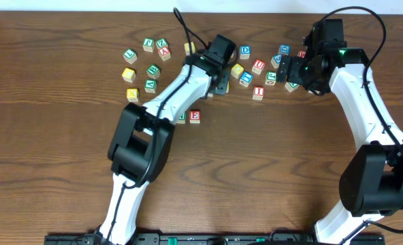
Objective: Spell out NEURIPS
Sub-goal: 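Carry the red U block and lower it right of the red E block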
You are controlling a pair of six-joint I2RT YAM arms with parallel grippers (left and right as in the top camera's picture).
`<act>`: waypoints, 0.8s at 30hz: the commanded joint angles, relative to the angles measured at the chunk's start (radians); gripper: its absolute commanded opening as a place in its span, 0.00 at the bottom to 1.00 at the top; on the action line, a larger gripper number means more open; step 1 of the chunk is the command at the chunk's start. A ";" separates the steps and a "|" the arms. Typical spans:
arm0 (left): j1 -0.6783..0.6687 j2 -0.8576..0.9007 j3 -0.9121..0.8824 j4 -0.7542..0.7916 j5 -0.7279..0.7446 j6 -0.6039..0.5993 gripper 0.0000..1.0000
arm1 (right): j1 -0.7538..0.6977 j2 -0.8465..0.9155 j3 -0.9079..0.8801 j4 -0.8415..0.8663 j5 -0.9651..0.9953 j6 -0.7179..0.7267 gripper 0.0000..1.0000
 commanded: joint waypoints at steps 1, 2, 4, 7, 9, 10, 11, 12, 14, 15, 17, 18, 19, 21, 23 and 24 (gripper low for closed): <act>0.002 0.023 0.014 0.000 -0.013 0.015 0.49 | -0.006 0.011 -0.005 -0.003 0.009 0.009 0.99; 0.003 0.023 0.014 0.000 -0.013 0.015 0.49 | -0.006 0.011 -0.005 -0.003 0.009 0.009 0.99; 0.003 0.023 0.014 0.001 -0.013 0.015 0.49 | -0.006 0.011 -0.005 -0.003 0.009 0.009 0.99; 0.003 0.023 0.014 0.001 -0.013 0.015 0.49 | -0.006 0.011 -0.005 -0.003 0.009 0.009 0.99; 0.003 0.023 0.014 0.001 -0.013 0.015 0.49 | -0.006 0.011 -0.005 -0.003 0.009 0.009 0.99; 0.003 0.023 0.014 0.001 -0.013 0.015 0.49 | -0.006 0.011 -0.005 -0.003 0.009 0.009 0.99; 0.003 0.023 0.014 0.000 -0.013 0.015 0.49 | -0.006 0.011 -0.005 -0.003 0.009 0.008 0.99; 0.003 0.024 0.012 0.001 -0.013 0.015 0.49 | -0.006 0.011 -0.005 -0.003 0.009 0.008 0.99; 0.003 0.029 0.010 0.000 -0.013 0.015 0.49 | -0.006 0.011 -0.005 -0.003 0.009 0.001 0.99; 0.003 0.034 0.009 0.001 -0.014 0.015 0.49 | -0.006 0.011 -0.005 -0.004 0.009 -0.003 0.99; 0.003 0.041 0.008 0.001 -0.013 0.015 0.49 | -0.006 0.011 -0.005 -0.004 0.009 -0.006 0.99; 0.003 0.042 0.008 0.001 -0.014 0.015 0.49 | -0.006 0.011 -0.005 -0.004 0.009 -0.006 0.99; 0.003 0.045 0.008 0.001 -0.014 0.015 0.48 | -0.006 0.011 -0.005 -0.004 0.009 -0.006 0.99; 0.003 0.047 0.008 0.001 -0.014 0.015 0.44 | -0.006 0.011 -0.005 -0.004 0.009 -0.006 0.99; 0.003 0.047 0.008 0.001 -0.014 0.015 0.40 | -0.006 0.011 -0.005 -0.004 0.009 -0.006 0.99; 0.003 0.047 0.008 0.001 -0.014 0.015 0.38 | -0.006 0.011 -0.005 -0.003 0.009 -0.006 0.99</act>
